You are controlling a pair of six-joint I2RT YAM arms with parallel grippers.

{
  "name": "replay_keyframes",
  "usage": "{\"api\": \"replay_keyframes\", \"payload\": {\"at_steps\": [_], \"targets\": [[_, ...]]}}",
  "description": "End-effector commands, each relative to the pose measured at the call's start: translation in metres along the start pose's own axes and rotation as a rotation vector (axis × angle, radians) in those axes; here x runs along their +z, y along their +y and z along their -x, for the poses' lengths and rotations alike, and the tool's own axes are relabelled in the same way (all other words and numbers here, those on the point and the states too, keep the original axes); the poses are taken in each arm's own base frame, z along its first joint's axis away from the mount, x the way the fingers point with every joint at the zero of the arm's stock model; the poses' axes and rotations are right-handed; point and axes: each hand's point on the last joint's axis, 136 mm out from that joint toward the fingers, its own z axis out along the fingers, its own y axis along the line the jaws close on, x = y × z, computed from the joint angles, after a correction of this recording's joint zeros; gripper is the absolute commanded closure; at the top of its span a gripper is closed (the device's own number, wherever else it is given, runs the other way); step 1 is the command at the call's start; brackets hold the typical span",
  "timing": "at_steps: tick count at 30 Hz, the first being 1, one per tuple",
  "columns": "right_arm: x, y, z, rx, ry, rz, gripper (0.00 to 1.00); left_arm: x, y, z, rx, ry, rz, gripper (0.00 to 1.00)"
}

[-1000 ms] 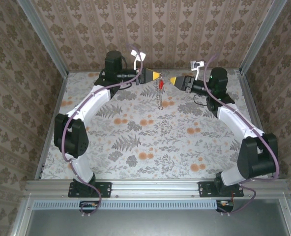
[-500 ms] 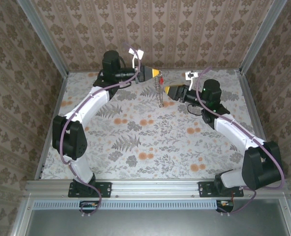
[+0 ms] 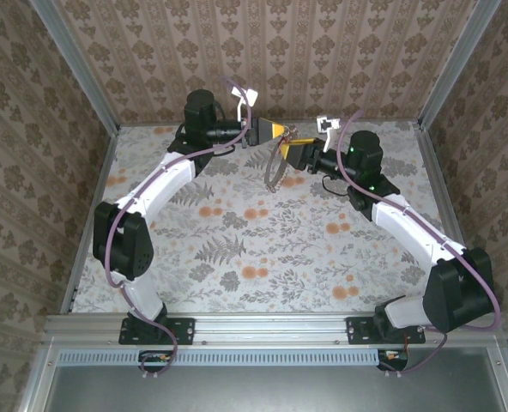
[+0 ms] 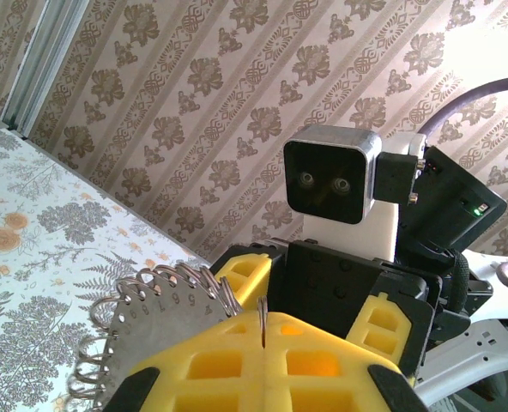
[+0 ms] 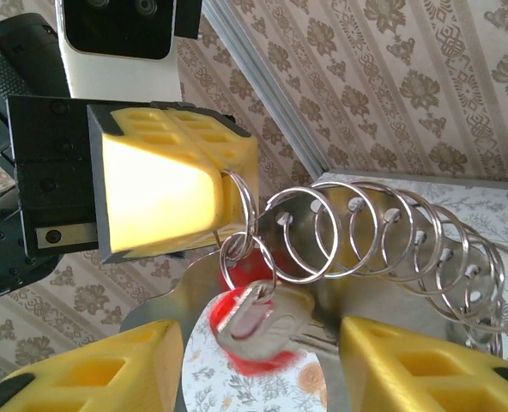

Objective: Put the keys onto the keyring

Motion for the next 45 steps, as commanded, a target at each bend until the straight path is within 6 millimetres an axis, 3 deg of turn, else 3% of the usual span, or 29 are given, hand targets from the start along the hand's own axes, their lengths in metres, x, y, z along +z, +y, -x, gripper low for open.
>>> {"api": "replay_keyframes", "payload": {"at_steps": [1,5,13,24,32,38,43,45], "targets": [[0.003,0.001,0.008,-0.034,-0.003,-0.019,0.56,-0.007,-0.031,0.016,0.072,-0.028,-0.035,1.0],[0.003,0.0,0.001,-0.028,0.017,-0.013,0.77,-0.008,-0.031,0.017,0.076,-0.034,-0.029,1.0],[0.004,0.008,-0.007,-0.021,0.053,0.026,1.0,-0.008,-0.03,0.019,0.08,-0.047,-0.022,1.0],[0.012,0.038,-0.009,-0.036,0.075,0.102,1.0,-0.006,-0.027,0.016,0.073,-0.068,-0.014,1.0],[0.027,0.02,-0.02,0.025,0.086,0.083,1.0,-0.004,-0.025,0.011,0.056,-0.089,-0.021,1.0],[0.025,0.015,-0.028,0.052,0.091,0.069,1.0,-0.005,-0.023,0.014,0.048,-0.13,-0.016,1.0],[0.013,0.009,-0.033,0.07,0.094,0.029,0.63,-0.006,-0.023,0.019,0.043,-0.164,-0.027,1.0],[-0.001,0.015,-0.027,0.065,0.073,0.02,0.57,-0.005,-0.023,0.02,0.038,-0.169,-0.038,1.0]]}}
